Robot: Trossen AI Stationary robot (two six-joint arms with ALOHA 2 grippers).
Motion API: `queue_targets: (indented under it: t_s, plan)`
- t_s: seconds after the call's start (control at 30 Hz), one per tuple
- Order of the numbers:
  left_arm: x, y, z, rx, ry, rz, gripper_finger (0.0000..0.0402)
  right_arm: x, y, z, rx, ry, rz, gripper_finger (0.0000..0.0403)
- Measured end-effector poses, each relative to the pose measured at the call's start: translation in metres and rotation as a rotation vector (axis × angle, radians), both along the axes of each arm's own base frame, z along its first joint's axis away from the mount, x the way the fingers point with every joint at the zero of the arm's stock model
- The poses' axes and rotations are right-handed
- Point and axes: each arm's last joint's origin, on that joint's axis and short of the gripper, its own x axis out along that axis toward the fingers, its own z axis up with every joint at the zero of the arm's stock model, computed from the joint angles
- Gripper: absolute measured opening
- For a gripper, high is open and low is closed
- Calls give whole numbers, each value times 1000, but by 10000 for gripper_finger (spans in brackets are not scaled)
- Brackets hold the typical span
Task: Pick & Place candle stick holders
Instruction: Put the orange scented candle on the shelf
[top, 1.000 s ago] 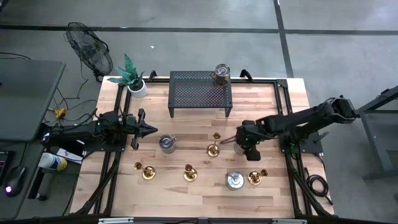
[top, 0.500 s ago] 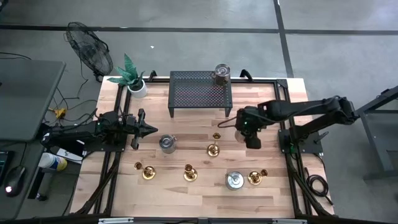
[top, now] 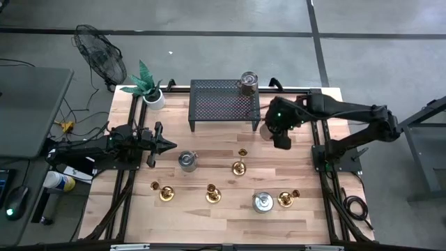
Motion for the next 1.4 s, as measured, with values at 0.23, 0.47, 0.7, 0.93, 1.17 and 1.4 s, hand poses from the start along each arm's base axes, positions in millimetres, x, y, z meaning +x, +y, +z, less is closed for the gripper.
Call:
queue_targets:
  t_s: [0.23, 0.47, 0.7, 0.93, 1.17, 1.4]
  plan:
    - [0, 0, 0, 0, 0, 0, 0, 7, -18, 13, 2, -58, -109, 358]
    - [0, 0, 0, 0, 0, 0, 0, 33, -46, 8, 41, -31, -262, 358]
    - [0, 0, 0, 0, 0, 0, 0, 65, -73, 7, 97, -52, -432, 358]
    - [0, 0, 0, 0, 0, 0, 0, 91, -92, 1, 131, -36, -490, 358]
    - [0, 0, 0, 0, 0, 0, 0, 100, -108, -12, 150, 1, -555, 358]
    - [0, 0, 0, 0, 0, 0, 0, 98, -114, -14, 147, 10, -586, 358]
